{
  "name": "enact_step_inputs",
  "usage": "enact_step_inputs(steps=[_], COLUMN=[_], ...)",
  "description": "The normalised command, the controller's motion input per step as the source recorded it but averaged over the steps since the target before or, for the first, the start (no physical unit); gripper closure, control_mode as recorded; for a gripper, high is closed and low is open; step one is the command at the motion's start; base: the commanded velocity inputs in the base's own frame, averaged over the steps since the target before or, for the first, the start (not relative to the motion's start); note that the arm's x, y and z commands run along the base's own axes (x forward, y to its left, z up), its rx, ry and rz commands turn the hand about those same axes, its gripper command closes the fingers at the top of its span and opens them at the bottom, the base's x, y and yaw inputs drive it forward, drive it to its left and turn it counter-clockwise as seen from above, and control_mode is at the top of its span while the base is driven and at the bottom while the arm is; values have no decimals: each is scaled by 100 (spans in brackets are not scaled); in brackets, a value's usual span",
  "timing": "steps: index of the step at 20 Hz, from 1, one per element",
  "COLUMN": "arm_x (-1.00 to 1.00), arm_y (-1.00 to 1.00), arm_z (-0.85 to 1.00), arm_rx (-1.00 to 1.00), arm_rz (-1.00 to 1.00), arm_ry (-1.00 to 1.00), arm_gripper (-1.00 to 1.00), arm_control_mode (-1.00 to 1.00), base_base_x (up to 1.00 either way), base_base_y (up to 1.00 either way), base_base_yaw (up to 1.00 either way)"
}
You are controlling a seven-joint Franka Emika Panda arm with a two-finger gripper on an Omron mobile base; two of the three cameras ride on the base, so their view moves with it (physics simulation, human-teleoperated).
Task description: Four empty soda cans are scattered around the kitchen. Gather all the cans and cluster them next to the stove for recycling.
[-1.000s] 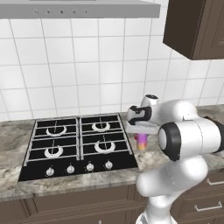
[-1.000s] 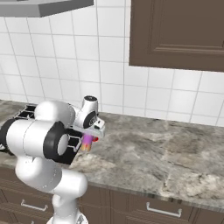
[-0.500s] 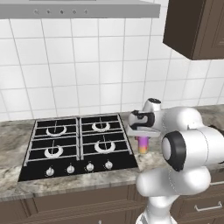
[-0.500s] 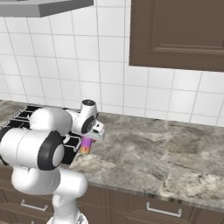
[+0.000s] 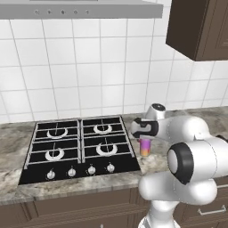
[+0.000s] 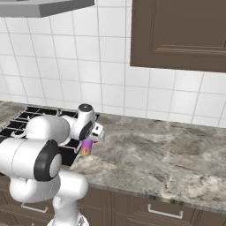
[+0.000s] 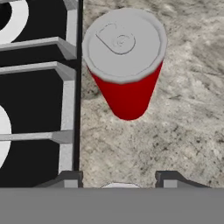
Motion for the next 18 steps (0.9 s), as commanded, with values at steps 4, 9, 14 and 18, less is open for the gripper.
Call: enact_step_inputs(steps=[4,9,14,18], arm_x=[0,7,0,-1], arm_y=[0,0,0,0], arm_z=[-19,-15,-31,-18], arm_rx=[0,-1,-4,-3], arm_rz=[0,0,0,0], arm_ry=[-9,-4,-7,-11], arm_gripper=[100,100,100,100], arm_control_mode=[-100,-100,-100,-100], base_base_x=[0,0,0,0], base_base_y=[0,0,0,0], base_base_yaw=[0,0,0,0])
